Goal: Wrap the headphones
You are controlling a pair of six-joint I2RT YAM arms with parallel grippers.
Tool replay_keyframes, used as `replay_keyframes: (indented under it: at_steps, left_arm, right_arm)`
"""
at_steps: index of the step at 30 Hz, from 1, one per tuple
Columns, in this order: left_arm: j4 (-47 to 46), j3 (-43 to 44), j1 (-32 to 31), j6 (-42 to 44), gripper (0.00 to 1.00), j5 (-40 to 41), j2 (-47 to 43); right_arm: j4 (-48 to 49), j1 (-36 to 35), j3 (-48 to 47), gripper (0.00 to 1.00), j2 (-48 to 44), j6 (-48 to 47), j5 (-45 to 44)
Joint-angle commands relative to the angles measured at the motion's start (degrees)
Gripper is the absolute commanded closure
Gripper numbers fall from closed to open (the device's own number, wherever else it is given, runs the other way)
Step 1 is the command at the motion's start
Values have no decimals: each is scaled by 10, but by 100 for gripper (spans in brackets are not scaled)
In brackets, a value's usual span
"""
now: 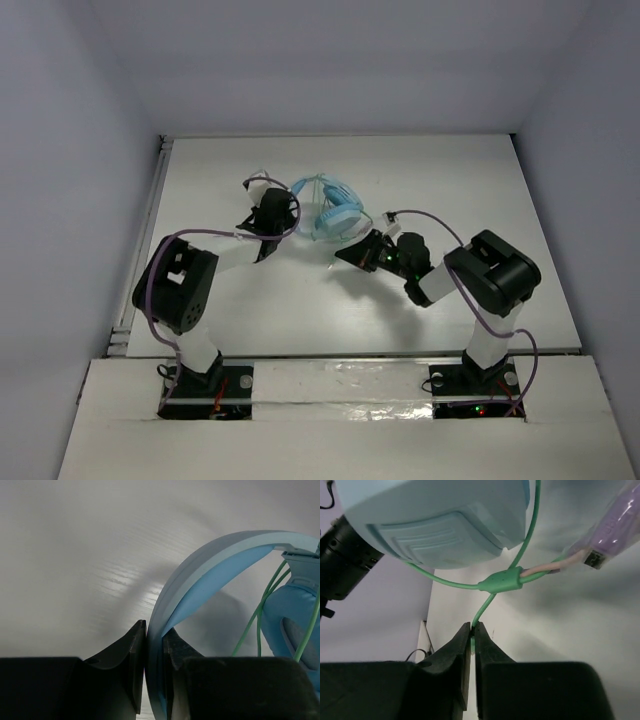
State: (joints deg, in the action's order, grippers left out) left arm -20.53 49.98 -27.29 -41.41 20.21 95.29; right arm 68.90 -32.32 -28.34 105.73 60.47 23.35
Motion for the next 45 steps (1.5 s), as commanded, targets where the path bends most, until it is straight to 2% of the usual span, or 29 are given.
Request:
replay_keyframes:
  at_steps: [1, 2, 3, 4, 6, 9, 14, 15, 16, 17, 19, 20, 22, 24, 25, 26, 27, 34, 42, 45]
  left_arm:
    - [-82, 41, 0, -21, 100, 26, 14]
    - [-83, 42, 0, -18, 100, 26, 20]
    - [-83, 43, 0, -17, 100, 25, 26]
    - [-82, 44, 0, -14, 100, 21, 37]
    - [-82, 48, 0, -10, 100, 15, 46]
    - [-82, 51, 0, -3, 100, 10, 61]
    - [-63, 85, 0, 24, 100, 6, 79]
    - [-47, 103, 0, 31, 98, 6, 82]
    - [-43, 110, 0, 34, 89, 2, 88]
    - [-43, 115, 0, 39, 70, -3, 89]
    - [-27, 130, 0, 44, 52, -11, 91]
    - [-20, 136, 0, 44, 42, -14, 91]
    - [-3, 139, 0, 45, 35, -17, 87]
    - [5, 131, 0, 46, 20, -17, 81]
    - [11, 130, 0, 48, 13, -17, 71]
    - [18, 127, 0, 48, 11, -16, 64]
    - [23, 116, 0, 49, 2, -15, 52]
    - [37, 57, 0, 76, 1, -23, -135]
    - [102, 31, 0, 71, 1, -26, -282]
    - [128, 21, 0, 89, 1, -42, -371]
  right_arm:
    - [-5, -5, -4, 91, -25, -4, -13]
    - [-28, -5, -4, 78, -37, -11, -29]
    - [-56, -5, -9, 70, -49, -21, -37]
    - [-126, -5, -14, 66, -77, -49, -49]
    - [-188, -5, -21, 61, -105, -80, -77]
    - [-337, -5, -16, 53, -176, -147, -140]
    - [-460, -5, 4, 41, -322, -192, -211]
    - [-474, -5, 6, 40, -377, -197, -219]
    - [-498, -5, 8, 37, -406, -207, -226]
    - [-516, -5, 5, 33, -433, -213, -245]
    - [-563, -5, -6, 28, -503, -232, -260]
    - [-578, -5, -12, 20, -523, -239, -268]
    - [-619, -5, -37, 18, -563, -261, -275]
    - [-644, -5, -61, 7, -581, -271, -292]
    - [-663, -5, -69, 5, -597, -277, -297]
    - [-673, -5, -75, 0, -605, -281, -308]
    - [-682, -5, -82, 0, -613, -283, -316]
    - [-747, -5, -141, 0, -683, -302, -364]
    - [-780, -5, -203, 0, -760, -324, -360]
    - [-795, -5, -229, 0, -808, -332, -350]
